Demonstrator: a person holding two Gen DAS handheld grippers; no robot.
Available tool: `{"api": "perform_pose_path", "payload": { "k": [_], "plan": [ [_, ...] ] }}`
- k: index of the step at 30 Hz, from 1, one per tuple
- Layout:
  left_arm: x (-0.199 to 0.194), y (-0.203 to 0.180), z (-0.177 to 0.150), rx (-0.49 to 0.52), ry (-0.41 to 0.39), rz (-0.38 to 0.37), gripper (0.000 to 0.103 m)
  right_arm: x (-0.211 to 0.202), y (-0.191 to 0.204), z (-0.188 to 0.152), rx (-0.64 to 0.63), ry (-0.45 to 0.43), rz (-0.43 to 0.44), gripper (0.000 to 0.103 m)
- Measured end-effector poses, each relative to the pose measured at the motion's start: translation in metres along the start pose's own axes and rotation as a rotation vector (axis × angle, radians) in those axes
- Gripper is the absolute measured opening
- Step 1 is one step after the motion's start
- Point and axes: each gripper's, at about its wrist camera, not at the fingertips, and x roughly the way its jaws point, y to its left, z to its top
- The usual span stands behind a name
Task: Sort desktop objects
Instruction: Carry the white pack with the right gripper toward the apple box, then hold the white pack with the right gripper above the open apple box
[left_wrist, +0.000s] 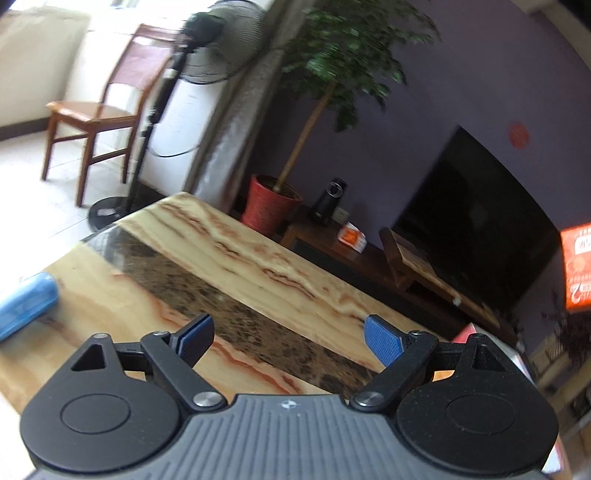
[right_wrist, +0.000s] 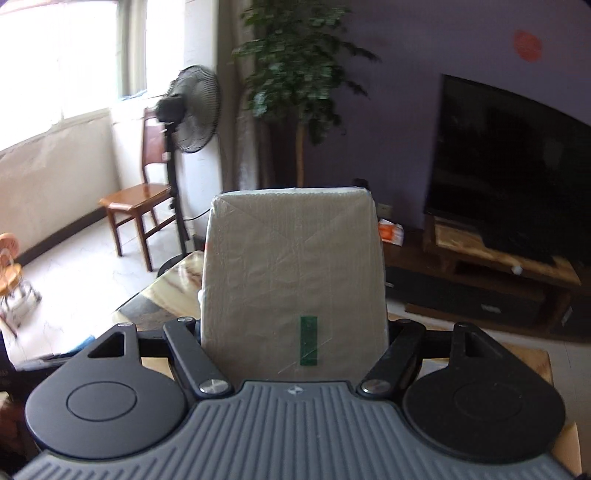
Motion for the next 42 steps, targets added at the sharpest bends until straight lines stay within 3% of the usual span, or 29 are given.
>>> {"api": "perform_pose_path", "payload": {
  "k": [7, 12, 18, 22, 26, 34, 42],
  "plan": [
    [0.015, -0.052, -0.021, 0.202, 0.028, -0.032, 0.089, -0.022, -0.053, -0.018, 0.135, -0.013, -0.076, 0.075],
    [0.024, -0.061, -0.028, 0.212, 0.038, -0.045, 0.089, -0.027, -0.075, -0.026, 0.193, -0.034, -0.103, 0.075],
    [0.043, -0.066, -0.029, 0.223, 0.107, -0.054, 0.089, -0.029, -0.088, -0.031, 0.225, -0.038, -0.081, 0.075],
    [0.060, -0.069, -0.031, 0.219, 0.165, -0.066, 0.088, -0.028, -0.091, -0.033, 0.247, -0.032, -0.046, 0.075],
    [0.066, -0.075, -0.036, 0.252, 0.174, -0.084, 0.088, -0.025, -0.089, -0.033, 0.253, -0.029, -0.021, 0.075],
    [0.061, -0.087, -0.050, 0.321, 0.151, -0.147, 0.087, -0.012, -0.078, -0.035, 0.254, 0.024, 0.009, 0.075],
    [0.060, -0.095, -0.060, 0.362, 0.140, -0.149, 0.087, 0.000, -0.064, -0.036, 0.253, 0.093, 0.063, 0.075]
  ]
}}
